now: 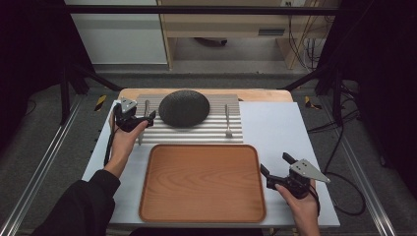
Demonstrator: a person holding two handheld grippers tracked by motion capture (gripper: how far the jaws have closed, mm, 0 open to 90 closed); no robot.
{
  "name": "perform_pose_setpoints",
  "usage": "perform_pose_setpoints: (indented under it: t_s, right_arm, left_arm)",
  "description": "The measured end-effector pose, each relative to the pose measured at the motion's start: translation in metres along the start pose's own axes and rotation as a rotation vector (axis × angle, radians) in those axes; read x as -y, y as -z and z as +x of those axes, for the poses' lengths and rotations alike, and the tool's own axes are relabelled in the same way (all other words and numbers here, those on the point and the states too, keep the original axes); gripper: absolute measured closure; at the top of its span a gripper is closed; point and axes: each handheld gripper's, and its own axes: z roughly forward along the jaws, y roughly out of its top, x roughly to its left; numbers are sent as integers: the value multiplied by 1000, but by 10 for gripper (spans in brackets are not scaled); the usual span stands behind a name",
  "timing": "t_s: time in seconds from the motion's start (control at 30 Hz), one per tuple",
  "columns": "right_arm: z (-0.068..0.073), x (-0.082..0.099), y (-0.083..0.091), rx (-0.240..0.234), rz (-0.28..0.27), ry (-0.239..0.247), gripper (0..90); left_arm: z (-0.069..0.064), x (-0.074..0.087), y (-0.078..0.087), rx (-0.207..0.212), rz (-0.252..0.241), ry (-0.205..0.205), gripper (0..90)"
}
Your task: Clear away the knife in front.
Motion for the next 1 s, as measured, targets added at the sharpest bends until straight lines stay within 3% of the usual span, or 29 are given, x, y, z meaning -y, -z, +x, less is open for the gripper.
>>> perform_pose_setpoints:
  t_s: [0.67, 0.83, 0.93, 1.0]
  right_arm:
    - [0, 0, 0, -1, 7, 7, 65]
    - [0, 0, 0, -1, 8, 5, 66]
    - [0, 0, 0, -1, 8, 3, 66]
    - [0, 0, 1, -1, 6, 4, 66]
  left_arm:
    - [9, 11, -15, -30, 44, 25, 90]
    - [8, 4, -13, -27, 34, 17, 93]
    - [7, -8, -12, -26, 24, -4, 93]
    - [8, -13, -13, -25, 20, 13, 94]
